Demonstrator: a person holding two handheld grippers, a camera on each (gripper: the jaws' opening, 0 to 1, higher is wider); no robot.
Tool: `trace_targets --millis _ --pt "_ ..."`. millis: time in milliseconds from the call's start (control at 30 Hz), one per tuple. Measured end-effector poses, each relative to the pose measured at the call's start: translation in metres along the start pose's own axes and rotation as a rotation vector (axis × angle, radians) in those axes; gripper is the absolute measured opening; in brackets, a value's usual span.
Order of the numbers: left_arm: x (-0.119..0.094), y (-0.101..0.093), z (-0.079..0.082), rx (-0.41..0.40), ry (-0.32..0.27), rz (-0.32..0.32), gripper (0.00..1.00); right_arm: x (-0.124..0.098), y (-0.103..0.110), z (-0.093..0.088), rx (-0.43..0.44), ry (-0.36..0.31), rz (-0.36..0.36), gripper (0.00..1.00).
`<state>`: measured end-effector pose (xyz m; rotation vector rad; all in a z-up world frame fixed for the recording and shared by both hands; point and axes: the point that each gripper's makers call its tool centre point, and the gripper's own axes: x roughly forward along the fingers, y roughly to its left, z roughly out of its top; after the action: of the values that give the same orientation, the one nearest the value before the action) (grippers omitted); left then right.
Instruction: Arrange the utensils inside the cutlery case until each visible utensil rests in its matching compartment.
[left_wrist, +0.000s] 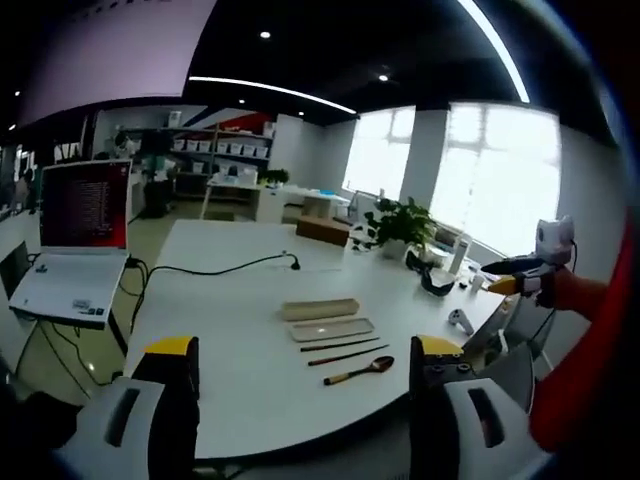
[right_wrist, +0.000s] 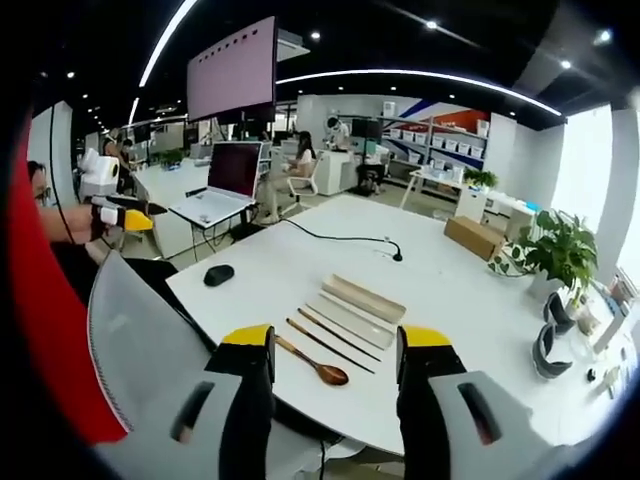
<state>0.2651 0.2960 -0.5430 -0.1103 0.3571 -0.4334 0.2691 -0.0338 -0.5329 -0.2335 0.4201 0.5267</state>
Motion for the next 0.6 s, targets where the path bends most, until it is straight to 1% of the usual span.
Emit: trace_targets --millis 33,67,133,233,300,333,367,433,533,600 --pt "0.001 -0.005 0.007 -0.037 -0.049 -0.016 0.89 0.001 -0.001 -0.001 0.000 0.003 -0.004 0.47" --pt "0.001 -0.008 0.007 -0.061 -0.054 -0.026 0.91 0.001 -0.003 -0.003 -0.003 0.013 -0.014 0.46" --pt "0.004 -0.009 0.003 -0.045 -0.031 -0.026 0.93 0.001 -0.006 -0.006 -0.030 0.032 -0.034 0.44" --pt "0.007 -0.012 -0.001 0.001 -0.002 -0.030 0.93 0.001 -0.006 -0.010 -0.041 0.043 -0.031 0.44" --pt "0.007 -0.013 0.001 0.027 -0.016 -0.029 0.92 0.001 -0.007 -0.012 -0.042 0.047 -0.026 0.44" --pt "0.007 -0.015 0.004 0.045 -0.034 -0.033 0.91 0.002 -0.007 -0.013 -0.042 0.047 -0.026 0.44" --pt "0.007 -0.016 0.005 0.053 -0.038 -0.035 0.88 0.002 -0.007 -0.014 -0.040 0.048 -0.025 0.44" --pt "0.006 -0.021 0.005 0.055 -0.035 -0.052 0.84 0.003 -0.007 -0.016 -0.037 0.052 -0.022 0.44" --pt "0.008 -0.022 0.001 0.080 -0.018 -0.044 0.83 0.007 -0.005 -0.023 -0.047 0.073 -0.010 0.44" --pt "0.008 -0.024 0.000 0.082 -0.010 -0.048 0.83 0.010 -0.005 -0.023 -0.054 0.075 -0.004 0.45"
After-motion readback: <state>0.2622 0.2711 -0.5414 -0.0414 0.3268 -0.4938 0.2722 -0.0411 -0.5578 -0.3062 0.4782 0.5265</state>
